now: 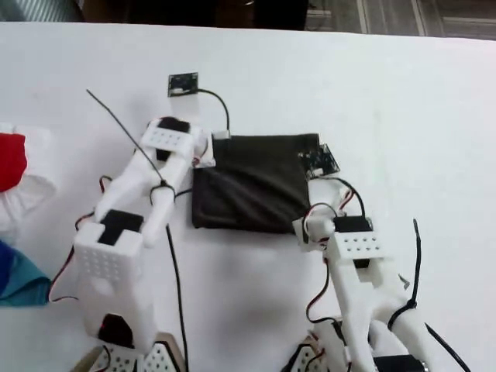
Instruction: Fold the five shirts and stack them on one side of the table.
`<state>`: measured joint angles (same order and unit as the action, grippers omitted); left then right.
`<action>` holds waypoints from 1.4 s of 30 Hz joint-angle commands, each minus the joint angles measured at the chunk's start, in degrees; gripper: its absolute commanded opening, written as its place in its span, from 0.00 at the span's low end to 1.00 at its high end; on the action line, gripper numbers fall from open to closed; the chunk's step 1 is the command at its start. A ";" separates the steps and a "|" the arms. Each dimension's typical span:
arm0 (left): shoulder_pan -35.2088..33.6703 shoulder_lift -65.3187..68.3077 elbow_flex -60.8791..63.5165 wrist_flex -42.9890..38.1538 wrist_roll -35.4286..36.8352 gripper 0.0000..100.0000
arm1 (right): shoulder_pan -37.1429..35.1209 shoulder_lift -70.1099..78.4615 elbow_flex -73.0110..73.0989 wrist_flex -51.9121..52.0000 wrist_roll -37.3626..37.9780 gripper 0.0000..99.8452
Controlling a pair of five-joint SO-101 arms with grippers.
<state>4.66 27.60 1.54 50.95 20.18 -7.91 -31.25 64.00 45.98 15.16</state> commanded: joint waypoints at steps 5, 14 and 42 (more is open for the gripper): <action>-0.97 -0.26 -9.98 9.93 0.44 0.03 | -0.31 -2.51 -4.84 2.86 0.26 0.02; -1.23 -0.26 -32.84 34.37 0.18 0.03 | -0.40 -1.10 -29.71 21.49 -0.26 0.16; -22.59 -25.76 6.20 24.18 -6.51 0.03 | -1.71 52.88 -71.82 33.71 -15.65 0.24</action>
<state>-17.32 10.99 -0.57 81.01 14.90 -10.20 20.18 -5.45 80.79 0.40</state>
